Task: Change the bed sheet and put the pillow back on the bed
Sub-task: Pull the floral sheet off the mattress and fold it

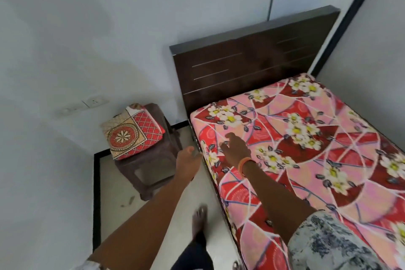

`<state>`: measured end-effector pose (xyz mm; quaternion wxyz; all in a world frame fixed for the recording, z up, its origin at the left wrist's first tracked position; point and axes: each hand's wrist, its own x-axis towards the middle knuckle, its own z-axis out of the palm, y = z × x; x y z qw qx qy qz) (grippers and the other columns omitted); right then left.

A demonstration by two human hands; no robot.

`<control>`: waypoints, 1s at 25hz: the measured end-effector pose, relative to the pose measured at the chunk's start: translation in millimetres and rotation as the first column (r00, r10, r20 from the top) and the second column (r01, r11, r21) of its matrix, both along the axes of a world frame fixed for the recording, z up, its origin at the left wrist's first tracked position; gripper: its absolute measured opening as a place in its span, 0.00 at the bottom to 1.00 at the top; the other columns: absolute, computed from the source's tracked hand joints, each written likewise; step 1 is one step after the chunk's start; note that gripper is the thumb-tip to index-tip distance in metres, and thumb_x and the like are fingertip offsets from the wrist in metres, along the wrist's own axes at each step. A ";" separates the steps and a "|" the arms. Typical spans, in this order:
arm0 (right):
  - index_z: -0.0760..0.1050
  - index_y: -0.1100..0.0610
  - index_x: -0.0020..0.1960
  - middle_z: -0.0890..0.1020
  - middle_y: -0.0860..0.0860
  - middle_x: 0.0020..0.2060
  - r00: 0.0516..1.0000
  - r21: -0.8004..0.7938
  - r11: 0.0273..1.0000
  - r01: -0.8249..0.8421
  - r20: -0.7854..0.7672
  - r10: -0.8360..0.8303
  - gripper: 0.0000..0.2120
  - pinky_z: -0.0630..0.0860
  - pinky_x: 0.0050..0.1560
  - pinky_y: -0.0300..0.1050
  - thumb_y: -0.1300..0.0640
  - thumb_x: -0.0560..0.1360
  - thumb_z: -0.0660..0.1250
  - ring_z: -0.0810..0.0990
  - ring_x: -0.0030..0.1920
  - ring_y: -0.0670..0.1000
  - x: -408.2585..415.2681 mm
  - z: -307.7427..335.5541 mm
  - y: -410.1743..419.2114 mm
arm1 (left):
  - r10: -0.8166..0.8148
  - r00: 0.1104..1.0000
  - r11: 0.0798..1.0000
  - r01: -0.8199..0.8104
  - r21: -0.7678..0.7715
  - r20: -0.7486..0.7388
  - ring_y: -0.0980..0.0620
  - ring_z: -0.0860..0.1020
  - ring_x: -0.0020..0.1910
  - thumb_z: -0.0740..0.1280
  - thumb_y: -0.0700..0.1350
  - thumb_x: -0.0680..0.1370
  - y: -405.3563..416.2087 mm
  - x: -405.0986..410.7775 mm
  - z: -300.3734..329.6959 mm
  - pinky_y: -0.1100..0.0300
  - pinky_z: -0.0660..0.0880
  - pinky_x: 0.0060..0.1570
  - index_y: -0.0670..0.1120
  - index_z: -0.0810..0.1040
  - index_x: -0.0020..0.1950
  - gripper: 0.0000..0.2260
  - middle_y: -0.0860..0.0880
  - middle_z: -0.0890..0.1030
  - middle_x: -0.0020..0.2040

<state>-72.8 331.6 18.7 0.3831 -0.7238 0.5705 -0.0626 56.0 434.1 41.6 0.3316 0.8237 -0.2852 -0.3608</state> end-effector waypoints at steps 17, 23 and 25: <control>0.63 0.56 0.73 0.72 0.60 0.65 0.964 0.137 0.988 0.071 -0.264 -0.032 0.24 0.75 0.59 0.61 0.61 0.78 0.62 0.75 0.62 0.65 195.7 -261.3 -297.4 | 0.117 0.993 0.911 -0.099 0.400 -0.021 0.38 0.76 0.62 0.65 0.55 0.80 -379.5 177.8 -298.3 0.48 0.73 0.61 0.35 0.72 0.65 0.25 0.36 0.76 0.63; 0.75 0.60 0.60 0.78 0.58 0.56 0.937 -0.025 1.000 0.008 -0.348 -0.016 0.16 0.75 0.47 0.50 0.50 0.79 0.63 0.80 0.53 0.63 206.1 -295.0 -319.2 | 0.283 0.945 0.911 -0.319 0.263 0.166 0.45 0.81 0.52 0.67 0.38 0.77 -375.5 187.6 -347.5 0.61 0.72 0.49 0.41 0.84 0.48 0.06 0.43 0.85 0.50; 0.77 0.60 0.55 0.80 0.59 0.53 0.948 0.067 0.981 0.182 -0.277 -0.157 0.19 0.74 0.47 0.49 0.44 0.78 0.63 0.80 0.53 0.62 210.5 -291.8 -334.9 | 0.261 0.952 0.932 -0.292 0.214 0.162 0.46 0.81 0.51 0.64 0.35 0.77 -367.0 187.3 -344.5 0.64 0.70 0.49 0.41 0.85 0.45 0.09 0.43 0.85 0.49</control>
